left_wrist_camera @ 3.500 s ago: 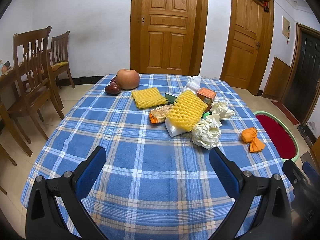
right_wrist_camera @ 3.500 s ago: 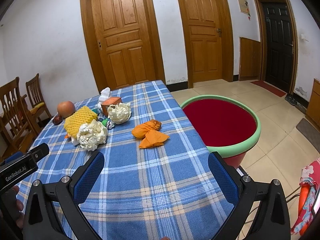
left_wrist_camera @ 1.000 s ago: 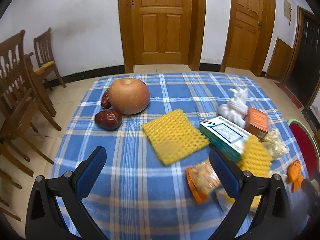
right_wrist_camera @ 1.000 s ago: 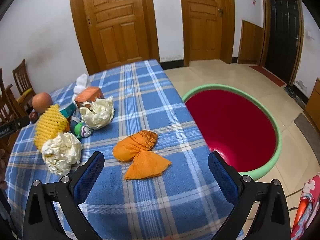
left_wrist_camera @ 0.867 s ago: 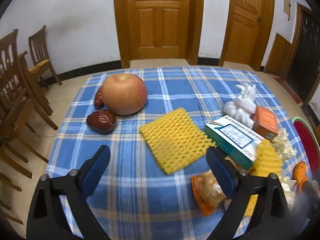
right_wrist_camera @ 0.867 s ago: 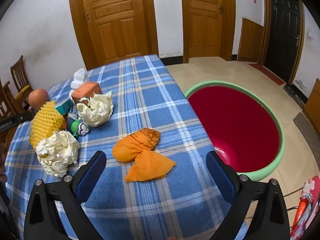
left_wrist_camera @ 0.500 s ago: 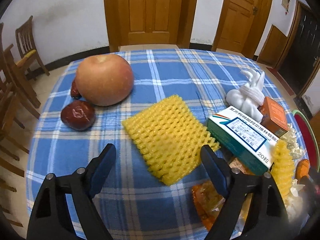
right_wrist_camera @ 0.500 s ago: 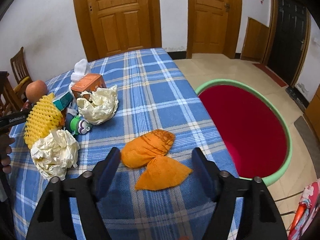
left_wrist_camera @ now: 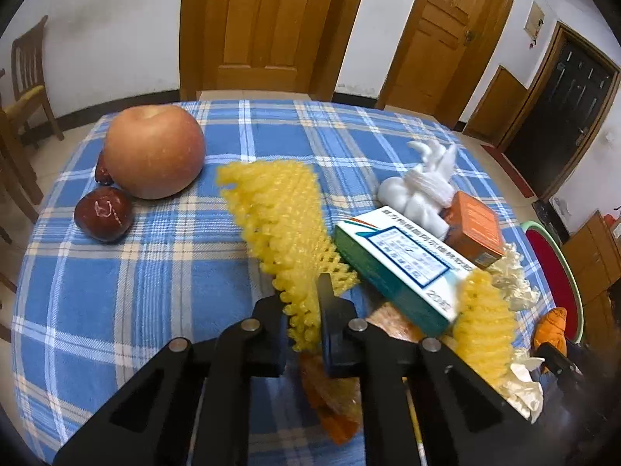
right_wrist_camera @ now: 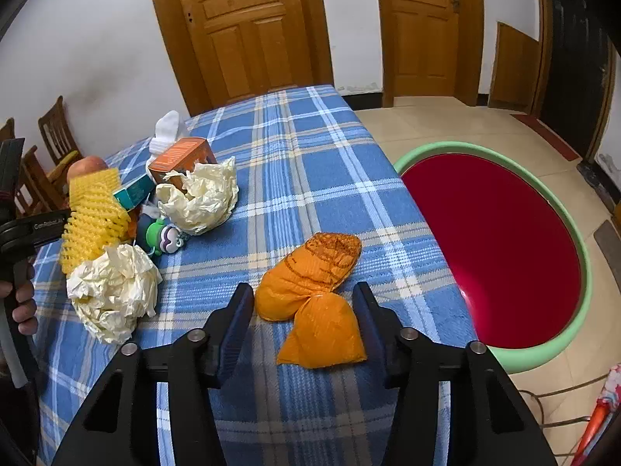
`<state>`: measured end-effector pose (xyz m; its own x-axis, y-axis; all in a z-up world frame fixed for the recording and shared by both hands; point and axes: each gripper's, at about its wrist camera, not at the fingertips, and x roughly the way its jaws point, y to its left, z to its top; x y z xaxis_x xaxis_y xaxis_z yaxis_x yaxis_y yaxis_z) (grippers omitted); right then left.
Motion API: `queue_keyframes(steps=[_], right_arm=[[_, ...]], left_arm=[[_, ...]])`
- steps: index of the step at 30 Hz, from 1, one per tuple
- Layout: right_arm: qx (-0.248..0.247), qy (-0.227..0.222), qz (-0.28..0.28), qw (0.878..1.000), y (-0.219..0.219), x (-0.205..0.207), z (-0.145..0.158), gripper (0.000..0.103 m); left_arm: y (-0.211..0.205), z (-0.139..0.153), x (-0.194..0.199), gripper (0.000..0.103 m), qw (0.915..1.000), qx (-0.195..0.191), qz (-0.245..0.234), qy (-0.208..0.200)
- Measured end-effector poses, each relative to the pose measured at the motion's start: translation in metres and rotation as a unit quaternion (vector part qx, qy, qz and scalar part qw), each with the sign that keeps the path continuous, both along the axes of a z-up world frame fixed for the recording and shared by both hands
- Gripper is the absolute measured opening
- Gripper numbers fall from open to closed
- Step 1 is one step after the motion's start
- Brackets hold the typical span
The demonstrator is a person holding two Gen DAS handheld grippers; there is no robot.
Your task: Collect trash
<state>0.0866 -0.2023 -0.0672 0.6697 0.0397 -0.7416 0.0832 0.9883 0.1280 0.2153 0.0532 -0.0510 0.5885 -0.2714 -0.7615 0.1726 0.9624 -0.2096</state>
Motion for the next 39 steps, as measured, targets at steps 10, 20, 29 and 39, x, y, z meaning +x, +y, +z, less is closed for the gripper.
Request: queue_keyframes(steps=[10,20,29,39], right_arm=[[0.027,-0.013,0.006,1.0,-0.009,-0.016,0.003,0.023],[0.033,-0.051,0.015,0.998,-0.009,-0.039,0.026,0.022],[0.041,-0.074,0.0,0.996,-0.03,-0.053,0.047,0.022],[0.047,-0.08,-0.043,0.995,-0.078,-0.058,0.048,0.022]], left_arm=[[0.019,0.036,-0.042,0.011,0.9985,-0.019,0.027,-0.044],[0.004,0.072,-0.086,0.011,0.9959,-0.051,0.009,-0.075],[-0.044,0.09,-0.105,0.011,0.9928,-0.07,-0.043,-0.087],[-0.119,0.089,-0.099,0.011,0.9893,-0.066,-0.108,-0.073]])
